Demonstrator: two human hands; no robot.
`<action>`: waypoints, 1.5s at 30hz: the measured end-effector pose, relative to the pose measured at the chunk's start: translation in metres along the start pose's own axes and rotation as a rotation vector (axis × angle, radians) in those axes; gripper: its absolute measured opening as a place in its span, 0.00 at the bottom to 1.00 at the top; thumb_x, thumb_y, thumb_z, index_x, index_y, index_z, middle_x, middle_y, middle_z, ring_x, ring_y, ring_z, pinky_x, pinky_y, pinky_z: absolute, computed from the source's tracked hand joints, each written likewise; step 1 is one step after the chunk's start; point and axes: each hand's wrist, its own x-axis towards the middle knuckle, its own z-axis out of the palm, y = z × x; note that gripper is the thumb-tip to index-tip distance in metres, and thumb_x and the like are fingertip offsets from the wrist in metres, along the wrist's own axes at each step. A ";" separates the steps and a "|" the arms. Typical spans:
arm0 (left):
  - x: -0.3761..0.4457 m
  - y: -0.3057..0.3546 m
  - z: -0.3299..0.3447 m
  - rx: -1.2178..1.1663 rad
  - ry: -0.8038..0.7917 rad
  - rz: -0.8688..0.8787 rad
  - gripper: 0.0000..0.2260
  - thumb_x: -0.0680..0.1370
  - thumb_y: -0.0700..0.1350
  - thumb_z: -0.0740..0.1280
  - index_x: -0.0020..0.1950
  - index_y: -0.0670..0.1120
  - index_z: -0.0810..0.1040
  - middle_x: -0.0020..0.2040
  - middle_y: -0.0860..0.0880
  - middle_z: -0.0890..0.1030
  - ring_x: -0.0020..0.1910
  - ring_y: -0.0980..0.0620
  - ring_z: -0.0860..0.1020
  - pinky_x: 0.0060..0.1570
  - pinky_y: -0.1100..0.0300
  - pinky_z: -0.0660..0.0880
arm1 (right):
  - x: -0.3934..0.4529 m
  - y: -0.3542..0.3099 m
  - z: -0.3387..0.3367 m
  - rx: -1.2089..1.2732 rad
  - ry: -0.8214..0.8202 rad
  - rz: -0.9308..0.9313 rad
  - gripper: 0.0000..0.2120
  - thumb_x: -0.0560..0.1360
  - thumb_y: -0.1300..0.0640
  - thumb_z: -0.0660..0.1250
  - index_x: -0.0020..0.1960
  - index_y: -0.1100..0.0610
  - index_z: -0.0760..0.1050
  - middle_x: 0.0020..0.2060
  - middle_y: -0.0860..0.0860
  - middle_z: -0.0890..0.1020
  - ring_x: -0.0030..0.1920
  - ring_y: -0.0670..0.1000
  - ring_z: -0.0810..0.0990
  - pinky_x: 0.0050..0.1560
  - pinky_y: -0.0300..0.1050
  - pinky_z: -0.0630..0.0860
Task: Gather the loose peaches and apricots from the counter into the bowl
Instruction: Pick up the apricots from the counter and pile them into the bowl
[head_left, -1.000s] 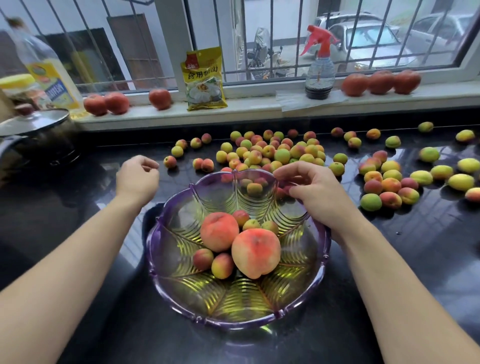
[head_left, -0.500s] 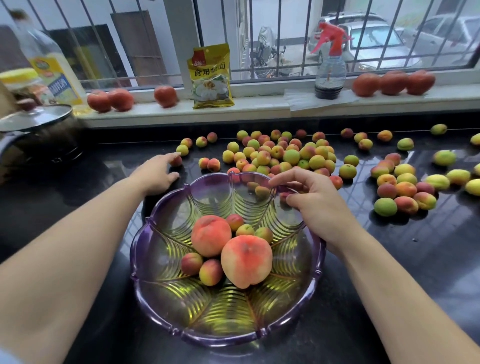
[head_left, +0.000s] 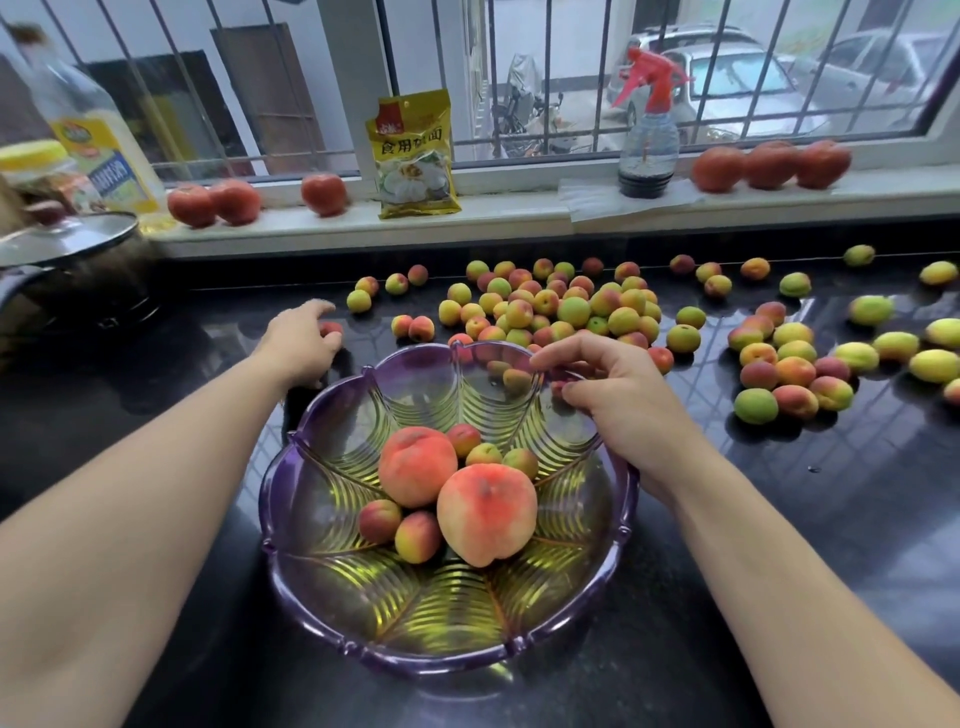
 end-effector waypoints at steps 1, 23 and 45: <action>-0.004 0.002 -0.004 -0.136 -0.004 -0.045 0.16 0.83 0.43 0.65 0.72 0.45 0.75 0.60 0.43 0.80 0.49 0.42 0.81 0.35 0.57 0.82 | 0.000 0.000 0.000 0.001 0.001 0.002 0.20 0.76 0.73 0.62 0.51 0.51 0.84 0.53 0.50 0.84 0.59 0.52 0.81 0.58 0.58 0.81; -0.140 0.137 0.003 0.041 -0.394 0.544 0.16 0.74 0.43 0.79 0.59 0.49 0.82 0.51 0.56 0.81 0.52 0.54 0.81 0.56 0.51 0.81 | -0.004 -0.002 -0.001 0.006 0.002 -0.014 0.18 0.77 0.73 0.62 0.52 0.53 0.83 0.52 0.48 0.84 0.58 0.48 0.81 0.60 0.56 0.81; -0.118 0.118 -0.039 -0.153 -0.218 0.422 0.03 0.80 0.44 0.72 0.51 0.50 0.86 0.46 0.55 0.86 0.43 0.62 0.82 0.45 0.67 0.77 | -0.003 -0.001 -0.002 0.003 0.006 0.000 0.20 0.76 0.73 0.63 0.51 0.52 0.84 0.53 0.48 0.83 0.59 0.50 0.81 0.59 0.57 0.81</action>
